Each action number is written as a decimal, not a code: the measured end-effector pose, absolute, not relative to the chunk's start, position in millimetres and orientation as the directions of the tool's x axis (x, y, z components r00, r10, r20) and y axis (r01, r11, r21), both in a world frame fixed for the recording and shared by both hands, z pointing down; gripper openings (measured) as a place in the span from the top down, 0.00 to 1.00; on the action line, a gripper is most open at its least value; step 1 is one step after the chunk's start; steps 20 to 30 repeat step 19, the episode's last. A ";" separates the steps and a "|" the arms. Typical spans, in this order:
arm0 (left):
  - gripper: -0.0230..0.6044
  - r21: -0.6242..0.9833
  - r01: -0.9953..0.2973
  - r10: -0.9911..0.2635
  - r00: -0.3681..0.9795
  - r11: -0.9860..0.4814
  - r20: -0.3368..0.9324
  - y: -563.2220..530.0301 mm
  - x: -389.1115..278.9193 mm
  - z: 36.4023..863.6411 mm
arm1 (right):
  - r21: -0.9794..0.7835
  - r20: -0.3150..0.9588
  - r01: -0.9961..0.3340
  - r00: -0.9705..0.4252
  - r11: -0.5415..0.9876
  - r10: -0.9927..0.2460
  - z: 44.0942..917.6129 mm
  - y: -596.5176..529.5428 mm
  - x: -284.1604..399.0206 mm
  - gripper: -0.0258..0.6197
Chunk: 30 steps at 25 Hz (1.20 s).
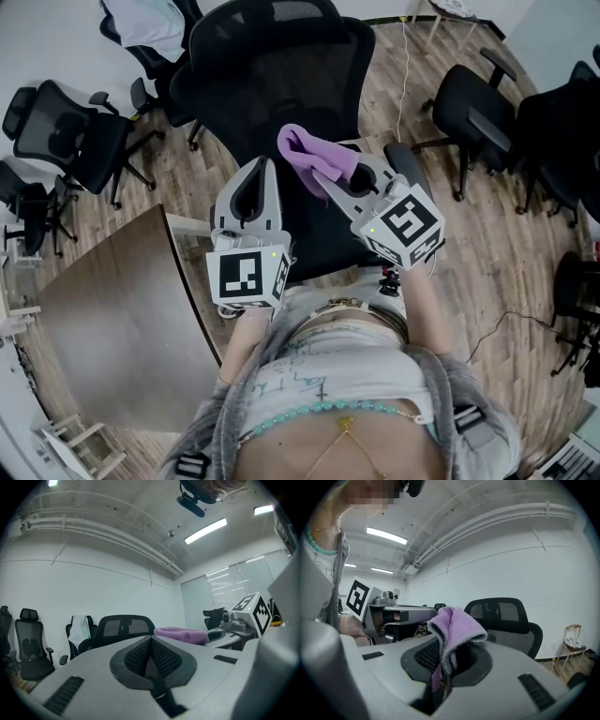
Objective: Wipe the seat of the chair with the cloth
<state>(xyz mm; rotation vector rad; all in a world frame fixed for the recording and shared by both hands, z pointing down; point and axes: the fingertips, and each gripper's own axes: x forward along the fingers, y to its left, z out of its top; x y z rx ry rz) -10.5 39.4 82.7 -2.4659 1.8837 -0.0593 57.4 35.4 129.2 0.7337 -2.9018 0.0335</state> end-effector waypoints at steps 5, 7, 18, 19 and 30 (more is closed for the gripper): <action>0.96 -0.057 -0.962 -0.964 0.266 -0.266 0.005 39.2 -11.5 82.8 | 0.014 0.151 -0.478 -0.867 0.878 -0.474 129.3 34.5 54.3 0.89; 0.96 -0.057 -0.961 -0.963 0.269 -0.269 0.007 40.1 -9.2 83.4 | 0.014 0.148 -0.479 -0.867 0.878 -0.476 128.4 35.4 55.5 0.89; 0.96 -0.059 -0.958 -0.960 0.280 -0.280 0.014 38.3 -3.2 85.9 | 0.015 0.146 -0.482 -0.866 0.876 -0.479 128.8 33.5 58.8 0.89; 0.96 -0.060 -0.958 -0.960 0.280 -0.280 0.014 38.2 -3.0 86.0 | 0.015 0.146 -0.482 -0.866 0.876 -0.479 128.9 33.5 59.0 0.89; 0.96 -0.060 -0.958 -0.960 0.280 -0.280 0.014 38.2 -3.0 86.0 | 0.015 0.146 -0.482 -0.866 0.876 -0.479 128.9 33.5 59.0 0.89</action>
